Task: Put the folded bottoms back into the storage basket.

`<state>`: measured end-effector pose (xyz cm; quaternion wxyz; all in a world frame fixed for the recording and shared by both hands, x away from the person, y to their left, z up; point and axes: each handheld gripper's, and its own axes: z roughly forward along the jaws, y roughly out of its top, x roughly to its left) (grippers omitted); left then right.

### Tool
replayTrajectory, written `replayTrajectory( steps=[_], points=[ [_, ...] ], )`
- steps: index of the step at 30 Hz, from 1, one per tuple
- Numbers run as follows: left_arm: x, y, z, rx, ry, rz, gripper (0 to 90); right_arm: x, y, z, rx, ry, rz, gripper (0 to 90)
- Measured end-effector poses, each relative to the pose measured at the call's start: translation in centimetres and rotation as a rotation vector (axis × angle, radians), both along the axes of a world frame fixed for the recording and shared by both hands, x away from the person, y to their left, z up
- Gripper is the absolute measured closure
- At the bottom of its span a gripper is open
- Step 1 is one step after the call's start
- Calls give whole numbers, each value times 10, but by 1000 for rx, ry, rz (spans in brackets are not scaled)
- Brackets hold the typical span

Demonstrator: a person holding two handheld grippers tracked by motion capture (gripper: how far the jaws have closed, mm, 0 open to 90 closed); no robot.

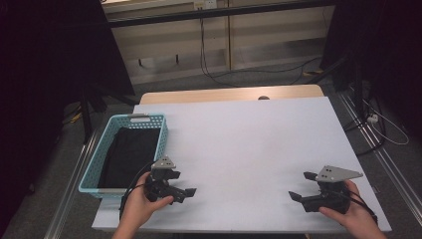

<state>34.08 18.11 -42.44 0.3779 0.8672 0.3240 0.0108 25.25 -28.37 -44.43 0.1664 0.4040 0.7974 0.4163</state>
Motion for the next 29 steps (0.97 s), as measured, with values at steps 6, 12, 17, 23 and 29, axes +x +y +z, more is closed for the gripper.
replayTrajectory(
  steps=[6,12,17,23,29],
  points=[
    [-1,1,0,-5,-9,-3,87,-1,-1,0,0,1,2,146],
    [-6,3,1,-8,-21,-16,91,-4,-5,1,10,-9,-8,145],
    [-8,4,1,-13,-23,-17,91,-5,-8,0,5,-6,-16,146],
    [-8,3,0,-16,-25,-14,91,-5,-8,0,4,-9,-20,146],
    [-7,3,0,-19,-22,-13,90,-4,-8,-1,0,-9,-22,146]
  ],
)
